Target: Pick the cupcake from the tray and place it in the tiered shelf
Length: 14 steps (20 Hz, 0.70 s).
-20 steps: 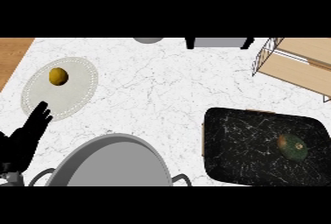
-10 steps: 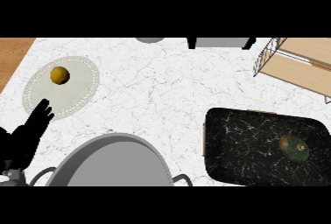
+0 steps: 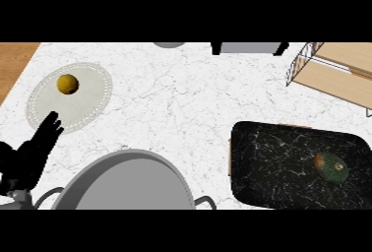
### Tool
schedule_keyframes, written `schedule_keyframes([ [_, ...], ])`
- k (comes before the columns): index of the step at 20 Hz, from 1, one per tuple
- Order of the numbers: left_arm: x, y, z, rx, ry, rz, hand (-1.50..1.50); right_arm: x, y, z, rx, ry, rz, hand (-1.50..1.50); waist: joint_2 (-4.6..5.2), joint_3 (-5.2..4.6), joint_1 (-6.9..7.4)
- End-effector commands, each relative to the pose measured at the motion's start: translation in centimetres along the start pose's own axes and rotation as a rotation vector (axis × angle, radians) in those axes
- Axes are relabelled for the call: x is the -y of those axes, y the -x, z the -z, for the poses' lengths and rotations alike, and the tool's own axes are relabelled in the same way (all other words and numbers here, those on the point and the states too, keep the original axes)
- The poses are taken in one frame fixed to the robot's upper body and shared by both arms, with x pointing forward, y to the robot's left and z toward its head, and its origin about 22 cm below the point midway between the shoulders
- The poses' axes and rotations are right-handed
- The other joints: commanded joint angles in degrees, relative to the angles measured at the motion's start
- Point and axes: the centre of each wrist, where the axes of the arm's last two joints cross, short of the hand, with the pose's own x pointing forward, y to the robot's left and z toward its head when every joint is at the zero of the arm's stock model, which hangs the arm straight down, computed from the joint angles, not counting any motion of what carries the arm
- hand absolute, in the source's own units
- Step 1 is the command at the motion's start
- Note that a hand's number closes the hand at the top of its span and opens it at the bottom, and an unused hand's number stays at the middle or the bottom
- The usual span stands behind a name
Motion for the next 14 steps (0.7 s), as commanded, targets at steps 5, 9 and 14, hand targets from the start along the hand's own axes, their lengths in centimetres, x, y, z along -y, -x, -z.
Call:
schedule_keyframes([
  [5,1.0,-1.4,2.1,0.000,0.014,-0.011,0.00,-2.2,1.7,4.3,-0.024,0.015,-0.061,1.50,0.30,0.00,0.41],
  [9,-0.5,-1.0,0.1,0.005,0.012,-0.007,0.00,-4.3,5.2,5.3,-0.062,0.018,-0.011,1.50,0.18,0.05,0.55],
  [14,0.0,0.6,-0.3,-0.007,0.006,0.005,0.00,-6.9,6.3,6.6,-0.100,-0.004,0.037,1.50,0.32,0.04,0.80],
])
